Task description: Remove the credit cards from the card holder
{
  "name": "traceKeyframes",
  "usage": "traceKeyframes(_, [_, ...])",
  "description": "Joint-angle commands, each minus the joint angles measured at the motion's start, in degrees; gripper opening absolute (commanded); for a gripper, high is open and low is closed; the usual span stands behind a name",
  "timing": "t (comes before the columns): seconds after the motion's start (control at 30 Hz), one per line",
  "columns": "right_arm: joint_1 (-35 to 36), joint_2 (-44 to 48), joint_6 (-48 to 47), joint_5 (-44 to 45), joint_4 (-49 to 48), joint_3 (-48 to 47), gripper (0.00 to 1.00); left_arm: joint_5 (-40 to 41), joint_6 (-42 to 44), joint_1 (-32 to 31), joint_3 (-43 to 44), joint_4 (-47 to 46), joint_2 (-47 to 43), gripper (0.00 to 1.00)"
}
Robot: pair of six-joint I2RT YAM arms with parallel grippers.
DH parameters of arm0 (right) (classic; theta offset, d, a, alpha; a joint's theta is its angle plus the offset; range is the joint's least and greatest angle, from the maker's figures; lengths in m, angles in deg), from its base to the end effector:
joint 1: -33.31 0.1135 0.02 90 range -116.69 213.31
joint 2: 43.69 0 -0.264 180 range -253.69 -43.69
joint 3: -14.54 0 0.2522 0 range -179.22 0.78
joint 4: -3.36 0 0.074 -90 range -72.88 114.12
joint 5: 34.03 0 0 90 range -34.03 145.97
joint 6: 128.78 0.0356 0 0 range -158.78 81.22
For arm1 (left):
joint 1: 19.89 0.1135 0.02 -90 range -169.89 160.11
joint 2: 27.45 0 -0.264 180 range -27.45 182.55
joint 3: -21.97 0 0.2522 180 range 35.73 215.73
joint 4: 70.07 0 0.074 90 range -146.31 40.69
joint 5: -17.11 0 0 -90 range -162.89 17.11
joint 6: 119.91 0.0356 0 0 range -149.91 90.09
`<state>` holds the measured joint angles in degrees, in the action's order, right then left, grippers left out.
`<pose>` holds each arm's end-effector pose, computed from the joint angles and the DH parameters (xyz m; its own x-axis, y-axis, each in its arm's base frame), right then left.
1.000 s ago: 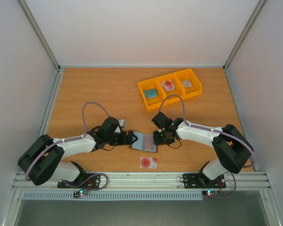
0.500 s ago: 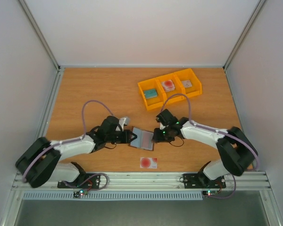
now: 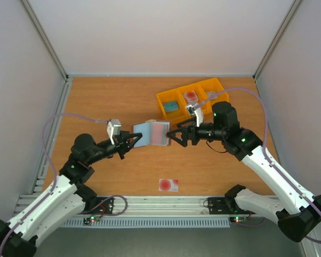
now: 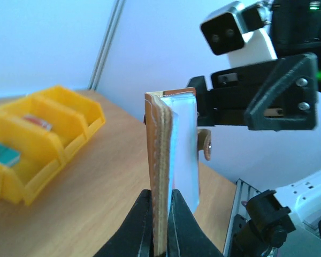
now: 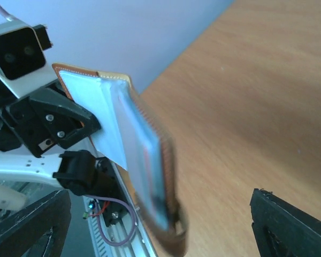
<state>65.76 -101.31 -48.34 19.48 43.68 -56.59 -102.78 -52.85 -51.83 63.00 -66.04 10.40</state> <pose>0.1704 0.1335 0.3491 -0.2293 -0.3040 -0.9247 -0.9303 0.3480 0.1163 0.1334 -0.1040 0.2879 -0.3552 -0.1768 -0.9179 0.8069 0.4378 -0.3965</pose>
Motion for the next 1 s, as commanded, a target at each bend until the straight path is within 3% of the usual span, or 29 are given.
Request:
traceKeyframes(0.0, [-0.2,0.2,-6.9,-4.4,4.7,-6.6,0.89,-4.8,3.4,0.5,1.9,-6.2,-3.9,0.00])
traceKeyframes(0.13, [-0.2,-0.9,-10.9,-4.6,10.3,-10.5,0.78,-5.2,2.0,0.5,1.4,-7.5,-5.3,0.00])
traceKeyframes(0.33, [0.0,-2.9,-8.7,-4.7,10.3,-10.3,0.50,-4.3,0.5,0.5,1.6,-8.7,-5.9,0.00])
traceKeyframes(0.47, [1.9,-3.2,-9.1,-2.9,9.1,-10.0,0.48,-5.0,0.6,0.5,1.7,-9.0,-5.9,0.00])
traceKeyframes(0.63, [4.6,-4.0,-9.6,0.6,6.6,-9.6,0.38,-5.5,0.4,0.5,1.3,-9.2,-6.1,0.00])
traceKeyframes(0.8, [8.3,-7.7,-10.5,1.8,4.8,-10.7,0.43,-5.6,-0.1,0.5,1.2,-9.7,-5.8,0.00])
traceKeyframes(0.97, [11.1,-10.2,-10.3,2.7,2.1,-11.7,0.39,-5.6,-0.5,0.5,0.7,-9.8,-6.2,0.00])
